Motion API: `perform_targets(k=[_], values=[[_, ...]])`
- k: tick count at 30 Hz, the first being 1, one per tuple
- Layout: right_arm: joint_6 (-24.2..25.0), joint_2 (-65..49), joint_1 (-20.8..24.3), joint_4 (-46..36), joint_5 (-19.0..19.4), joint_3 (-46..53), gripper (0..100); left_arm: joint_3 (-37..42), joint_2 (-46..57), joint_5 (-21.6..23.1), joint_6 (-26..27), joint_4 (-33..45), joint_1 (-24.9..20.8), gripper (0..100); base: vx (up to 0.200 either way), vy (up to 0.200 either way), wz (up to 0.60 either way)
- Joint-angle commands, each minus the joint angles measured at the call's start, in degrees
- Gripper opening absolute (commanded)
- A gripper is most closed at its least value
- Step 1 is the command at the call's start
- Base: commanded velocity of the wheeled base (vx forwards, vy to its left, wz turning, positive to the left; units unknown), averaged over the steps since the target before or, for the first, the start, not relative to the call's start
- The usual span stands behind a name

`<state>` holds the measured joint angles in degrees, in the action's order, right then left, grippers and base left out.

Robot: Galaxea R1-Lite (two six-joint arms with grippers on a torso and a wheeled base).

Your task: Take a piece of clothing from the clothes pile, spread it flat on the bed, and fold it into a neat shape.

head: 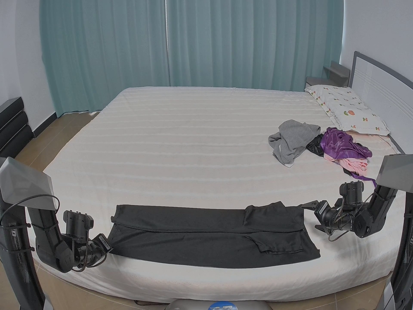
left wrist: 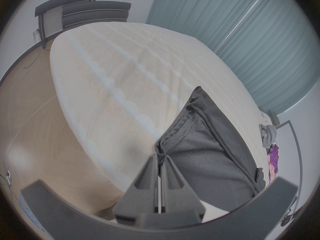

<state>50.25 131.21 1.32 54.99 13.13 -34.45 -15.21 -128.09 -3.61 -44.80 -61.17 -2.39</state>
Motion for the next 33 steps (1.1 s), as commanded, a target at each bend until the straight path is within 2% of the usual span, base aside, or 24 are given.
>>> perform_targets(k=[1,9,17,28,29,33], values=[[0.11,-0.07,0.0,0.03,0.05,0.0,100,1.94,0.91,0.09,-0.02,-0.09,0.1,0,0.0,0.0,0.0],[0.38,-0.69,0.0,0.03,0.14,0.52,100,2.12,0.38,0.09,-0.2,-0.09,0.1,0,0.0,0.0,0.0],[-2.26,-3.68,0.18,-0.15,-0.12,4.04,100,2.82,1.17,0.18,0.15,-0.18,1.69,0,0.0,0.0,0.0],[-2.35,-2.27,0.44,-0.24,-0.03,4.04,100,2.82,0.73,0.97,-0.02,-0.18,1.51,0,0.0,0.0,0.0],[-2.35,-2.01,0.44,-0.24,-0.03,3.95,100,2.73,0.73,1.06,-0.02,-0.18,1.42,100,0.0,0.0,0.0],[-2.35,-1.74,0.44,-0.24,0.05,3.86,100,2.47,0.91,1.06,-0.02,-0.26,1.16,100,0.0,0.0,0.0]])
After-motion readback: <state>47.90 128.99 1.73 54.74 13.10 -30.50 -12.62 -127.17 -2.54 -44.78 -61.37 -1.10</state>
